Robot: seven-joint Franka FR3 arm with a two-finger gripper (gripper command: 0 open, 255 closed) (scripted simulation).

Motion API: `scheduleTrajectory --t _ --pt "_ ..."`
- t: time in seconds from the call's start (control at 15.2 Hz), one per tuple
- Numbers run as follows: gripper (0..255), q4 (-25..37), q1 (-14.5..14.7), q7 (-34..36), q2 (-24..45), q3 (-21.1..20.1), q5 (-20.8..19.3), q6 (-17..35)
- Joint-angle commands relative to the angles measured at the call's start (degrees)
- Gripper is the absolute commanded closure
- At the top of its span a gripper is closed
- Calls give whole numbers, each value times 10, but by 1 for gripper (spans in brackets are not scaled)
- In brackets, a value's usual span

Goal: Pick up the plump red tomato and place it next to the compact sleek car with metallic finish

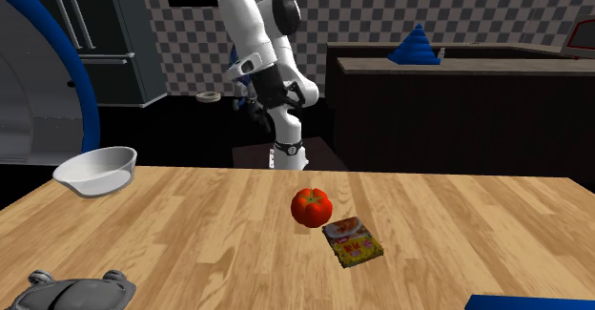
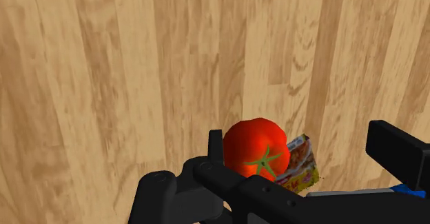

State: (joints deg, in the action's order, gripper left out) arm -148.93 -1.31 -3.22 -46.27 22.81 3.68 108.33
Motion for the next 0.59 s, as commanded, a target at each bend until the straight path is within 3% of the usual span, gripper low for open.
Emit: scheduleTrajectory --t 0.0,0.26,0.4,0.53 --pt "0 -20 11 -37 20 45 28 58" --pt "0 -40 66 -137 82 155 105 159" --pt "0 -39 116 -201 119 222 162 201" --pt "0 -29 185 -276 157 302 233 231"
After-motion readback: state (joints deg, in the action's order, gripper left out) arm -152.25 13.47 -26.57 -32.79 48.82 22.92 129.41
